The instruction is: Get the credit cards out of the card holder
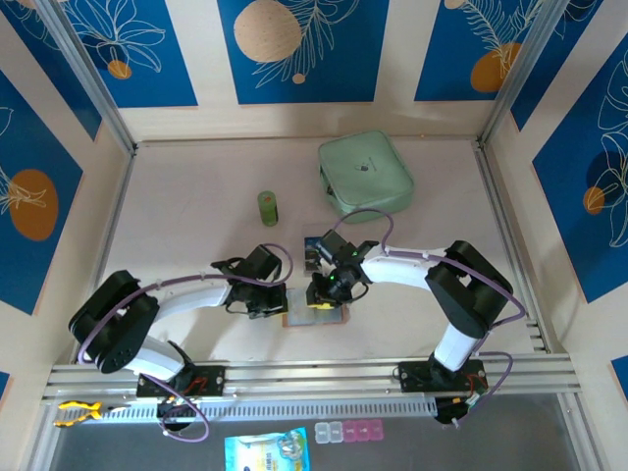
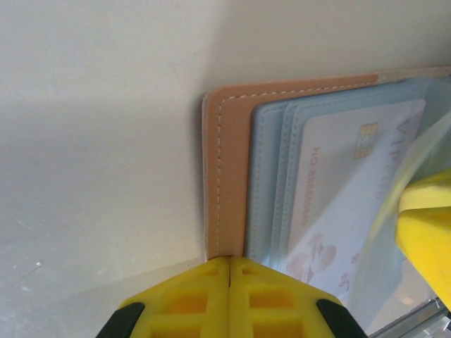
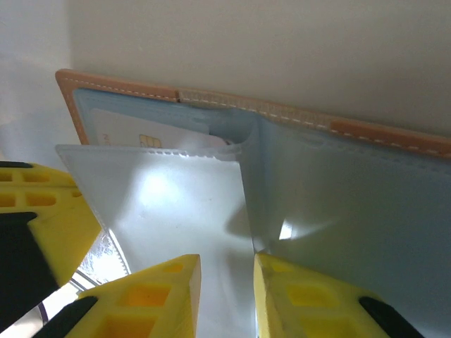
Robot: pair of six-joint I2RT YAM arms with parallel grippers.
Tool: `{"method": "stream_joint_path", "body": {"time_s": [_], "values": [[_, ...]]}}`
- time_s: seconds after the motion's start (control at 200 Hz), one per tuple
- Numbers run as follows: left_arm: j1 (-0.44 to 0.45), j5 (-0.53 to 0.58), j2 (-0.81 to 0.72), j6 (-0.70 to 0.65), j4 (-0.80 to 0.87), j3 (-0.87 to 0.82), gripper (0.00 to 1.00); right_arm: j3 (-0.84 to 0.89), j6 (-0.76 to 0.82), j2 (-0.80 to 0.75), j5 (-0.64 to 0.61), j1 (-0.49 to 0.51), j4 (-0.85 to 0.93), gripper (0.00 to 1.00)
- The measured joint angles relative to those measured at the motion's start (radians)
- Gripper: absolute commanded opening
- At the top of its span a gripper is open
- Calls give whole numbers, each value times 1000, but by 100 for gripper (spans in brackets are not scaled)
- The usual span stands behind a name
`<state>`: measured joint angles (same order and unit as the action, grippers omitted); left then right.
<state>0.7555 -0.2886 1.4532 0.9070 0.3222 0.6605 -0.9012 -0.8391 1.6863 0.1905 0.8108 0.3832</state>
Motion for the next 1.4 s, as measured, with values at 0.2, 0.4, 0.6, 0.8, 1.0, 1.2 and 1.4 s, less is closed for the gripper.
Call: {"method": "stream_joint_path", "body": {"time_s": [0.2, 0.4, 0.6, 0.8, 1.0, 1.2, 1.4], "values": [[0, 2, -24, 3, 6, 18, 12, 9, 0, -2, 0, -2, -6, 27], [0, -18, -37, 39, -56, 16, 25, 18, 0, -2, 1, -7, -15, 27], [0, -53, -37, 81, -150, -4, 26, 19, 0, -2, 1, -7, -16, 27], [6, -75, -22, 109, -212, -9, 24, 21, 0, -9, 0, -7, -17, 27], [15, -88, 10, 124, -238, -13, 21, 23, 0, -14, 0, -7, -16, 27], [21, -90, 21, 135, -240, -13, 19, 27, -1, -17, 0, -11, -16, 26], [26, -90, 21, 136, -240, -13, 20, 34, -1, -72, -10, -14, 1, 27]]}}
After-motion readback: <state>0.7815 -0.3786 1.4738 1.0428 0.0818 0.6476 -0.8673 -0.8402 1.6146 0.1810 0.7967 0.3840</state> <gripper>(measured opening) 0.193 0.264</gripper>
